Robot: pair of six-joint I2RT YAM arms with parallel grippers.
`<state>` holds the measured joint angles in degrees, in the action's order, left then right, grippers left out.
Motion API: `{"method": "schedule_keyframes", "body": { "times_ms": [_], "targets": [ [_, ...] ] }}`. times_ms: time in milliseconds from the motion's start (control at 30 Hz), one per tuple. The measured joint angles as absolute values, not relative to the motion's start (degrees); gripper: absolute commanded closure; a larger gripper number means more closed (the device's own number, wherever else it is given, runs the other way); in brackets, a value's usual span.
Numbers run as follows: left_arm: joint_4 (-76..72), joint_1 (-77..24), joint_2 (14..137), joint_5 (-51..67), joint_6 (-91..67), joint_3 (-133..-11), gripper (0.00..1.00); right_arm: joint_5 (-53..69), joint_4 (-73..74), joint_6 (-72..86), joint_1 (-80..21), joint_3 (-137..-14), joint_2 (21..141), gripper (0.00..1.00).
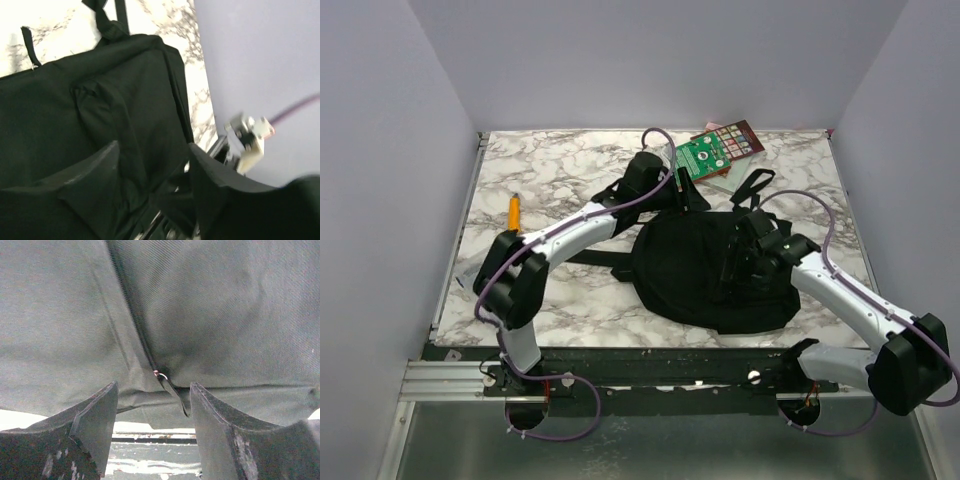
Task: Pack the student bag
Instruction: Zip the student bag at the center of the board, then adjust the student bag at the center of the board.
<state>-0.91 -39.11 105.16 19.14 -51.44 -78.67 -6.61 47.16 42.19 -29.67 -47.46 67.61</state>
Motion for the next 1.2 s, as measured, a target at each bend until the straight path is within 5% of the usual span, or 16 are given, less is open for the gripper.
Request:
{"method": "schedule_keyframes", "body": {
  "times_ms": [133,467,933,1200],
  "targets": [
    [4.99,-38.74,95.74,20.62,-45.04,-77.1,0.03,-6.5,44.53,37.39,-29.69,-50.02,68.64,0.29],
    [19.25,-35.29,87.39,15.18,-26.92,-72.82,0.06,-7.29,38.61,34.33,-29.82,-52.97,77.12,0.28],
    [18.37,-34.15,96.75,21.21,-29.43,-64.45,0.95,-18.35,32.34,35.16,-22.63,-51.92,88.25,0.42],
    [0.93,-34.57,96.42,35.46,-40.73,-56.8,1.0,-21.89,32.6,28.23,-16.49,-60.38,96.64,0.31]
  ]
}}
